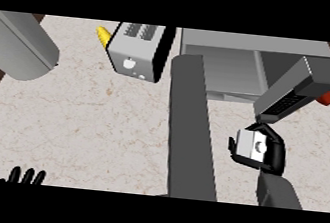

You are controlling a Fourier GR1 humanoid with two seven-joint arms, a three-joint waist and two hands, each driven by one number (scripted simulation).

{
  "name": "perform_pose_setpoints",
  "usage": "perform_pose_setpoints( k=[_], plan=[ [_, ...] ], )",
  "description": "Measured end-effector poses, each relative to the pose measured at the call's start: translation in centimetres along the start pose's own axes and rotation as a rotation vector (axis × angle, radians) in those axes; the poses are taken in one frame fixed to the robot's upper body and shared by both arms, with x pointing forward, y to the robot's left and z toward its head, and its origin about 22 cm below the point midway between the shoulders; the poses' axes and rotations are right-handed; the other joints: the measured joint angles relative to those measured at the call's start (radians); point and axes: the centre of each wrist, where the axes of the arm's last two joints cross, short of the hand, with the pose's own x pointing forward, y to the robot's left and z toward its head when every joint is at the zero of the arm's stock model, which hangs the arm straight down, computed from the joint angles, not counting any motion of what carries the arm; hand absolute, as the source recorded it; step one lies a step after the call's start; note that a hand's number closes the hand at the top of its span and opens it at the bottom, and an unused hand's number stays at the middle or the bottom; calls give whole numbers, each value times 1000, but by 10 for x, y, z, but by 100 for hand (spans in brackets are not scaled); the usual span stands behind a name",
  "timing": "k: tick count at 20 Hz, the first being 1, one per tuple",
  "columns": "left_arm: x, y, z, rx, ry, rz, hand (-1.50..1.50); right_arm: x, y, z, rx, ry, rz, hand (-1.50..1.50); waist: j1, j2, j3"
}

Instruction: Pick up the milk, place it into the microwave and close the microwave

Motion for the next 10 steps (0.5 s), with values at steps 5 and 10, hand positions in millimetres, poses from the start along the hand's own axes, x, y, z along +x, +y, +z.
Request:
perform_pose_setpoints(
  k=[5, 10],
  plan=[
    [7, -8, 5, 0, 6, 11, -150, 22, -18, 16, 20, 1, 16, 150, -2, -1, 0],
    [6, -12, 7, 14, -9, 4, -150, 52, -19, 27, 67, 0, -88, 150, -2, 0, 0]
  ],
)
